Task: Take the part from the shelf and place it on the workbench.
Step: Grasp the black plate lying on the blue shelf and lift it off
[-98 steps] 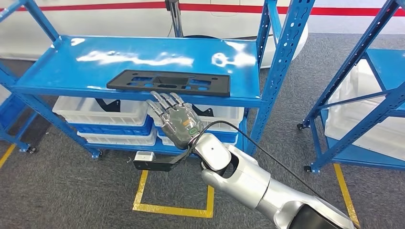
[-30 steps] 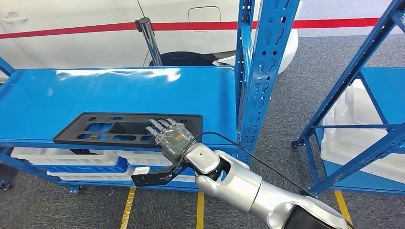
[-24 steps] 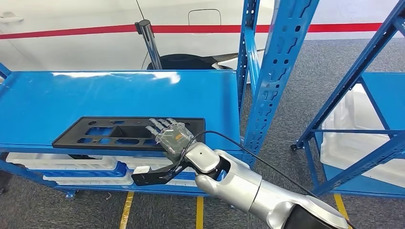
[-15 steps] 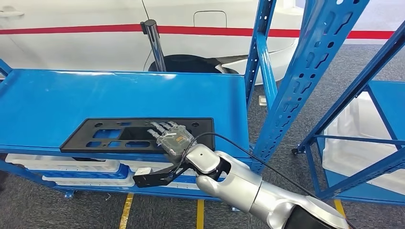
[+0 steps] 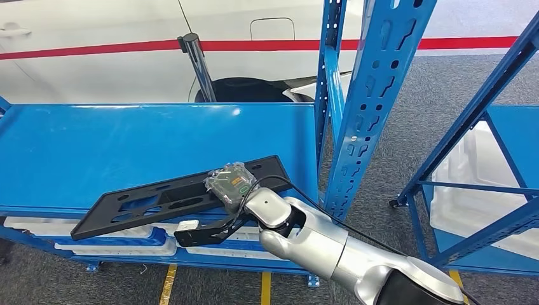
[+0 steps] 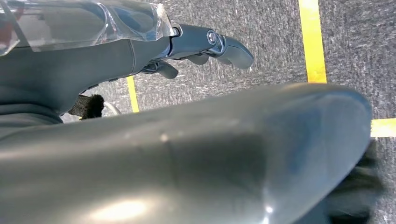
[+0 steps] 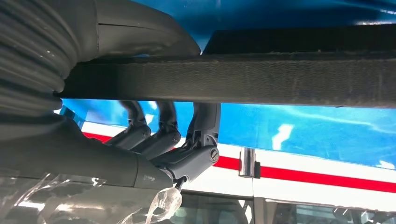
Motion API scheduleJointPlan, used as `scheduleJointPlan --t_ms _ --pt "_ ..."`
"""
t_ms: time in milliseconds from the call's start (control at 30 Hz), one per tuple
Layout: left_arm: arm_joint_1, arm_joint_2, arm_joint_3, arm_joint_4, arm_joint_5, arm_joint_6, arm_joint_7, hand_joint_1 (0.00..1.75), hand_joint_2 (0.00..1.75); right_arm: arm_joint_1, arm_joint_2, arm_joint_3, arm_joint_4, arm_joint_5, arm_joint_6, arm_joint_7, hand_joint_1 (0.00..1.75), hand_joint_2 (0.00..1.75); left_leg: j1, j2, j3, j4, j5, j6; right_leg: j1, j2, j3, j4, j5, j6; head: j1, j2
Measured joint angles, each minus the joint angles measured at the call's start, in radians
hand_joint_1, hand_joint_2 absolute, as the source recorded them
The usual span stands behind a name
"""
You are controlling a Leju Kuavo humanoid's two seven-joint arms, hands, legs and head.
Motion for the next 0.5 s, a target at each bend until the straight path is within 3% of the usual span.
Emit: scheduleJointPlan --t_ms 33,100,167,267,333,400,467,500 --pt "0.0 0.0 0.0 0.0 0.0 -0.001 0.0 0.0 0.0 0.0 0.0 0.001 0.0 0.0 0.0 0.0 1.75 1.75 0.0 0.0 0.005 -0.022 0.023 0.002 0.0 0.002 0.003 0.0 -0.002 0.0 0.0 0.0" --pt "0.0 0.0 0.0 0.0 0.0 -0.003 0.0 0.0 0.0 -0.003 0.002 0.001 0.0 -0.003 0.0 0.0 1.75 1.75 -0.002 0.0 0.065 -0.166 0.102 0.013 0.0 0.005 0.013 -0.001 -0.006 0.002 0.0 0.0" --pt "-0.002 0.0 0.0 0.0 0.0 -0.004 0.0 0.0 0.0 -0.006 0.004 0.001 0.0 -0.005 0.0 0.0 1.75 1.75 -0.007 -0.001 0.121 -0.289 0.147 0.021 0.002 0.009 0.018 -0.002 -0.01 0.007 0.0 0.0" --pt "-0.004 0.0 0.0 0.0 -0.003 -0.003 0.0 0.0 0.0 -0.007 0.005 0.001 0.001 -0.006 -0.001 0.001 1.75 1.75 -0.016 -0.001 0.136 -0.321 0.148 0.027 0.001 0.011 0.019 -0.008 -0.012 0.022 0.0 0.0" --pt "-0.004 0.0 0.0 0.0 -0.005 -0.001 0.0 0.0 0.0 -0.008 0.004 0.001 0.002 -0.006 -0.002 0.002 1.75 1.75 -0.012 0.0 0.147 -0.334 0.153 0.033 0.0 0.007 0.017 0.009 -0.026 0.032 0.0 0.0" --pt "-0.005 0.0 0.001 0.0 -0.006 0.001 -0.001 0.0 0.0 -0.007 0.002 0.001 0.002 -0.006 -0.002 0.002 1.75 1.75 -0.009 0.001 0.158 -0.344 0.156 0.041 0.001 0.002 -0.022 0.1 -0.077 0.038 0.001 0.0" --pt "-0.005 0.0 0.001 0.0 -0.007 0.002 -0.001 0.0 0.0 -0.003 -0.001 0.002 0.002 -0.006 -0.004 0.002 1.75 1.75 -0.01 0.002 0.16 -0.344 0.154 0.045 0.001 0.002 -0.092 0.237 -0.132 0.041 0.0 0.0" --pt "-0.005 -0.001 0.001 0.0 -0.007 0.002 -0.001 0.0 0.0 0.0 -0.002 0.002 0.003 -0.006 -0.006 0.001 1.75 1.75 -0.01 0.001 0.162 -0.344 0.153 0.046 0.001 0.001 -0.116 0.277 -0.137 0.043 0.001 0.0"
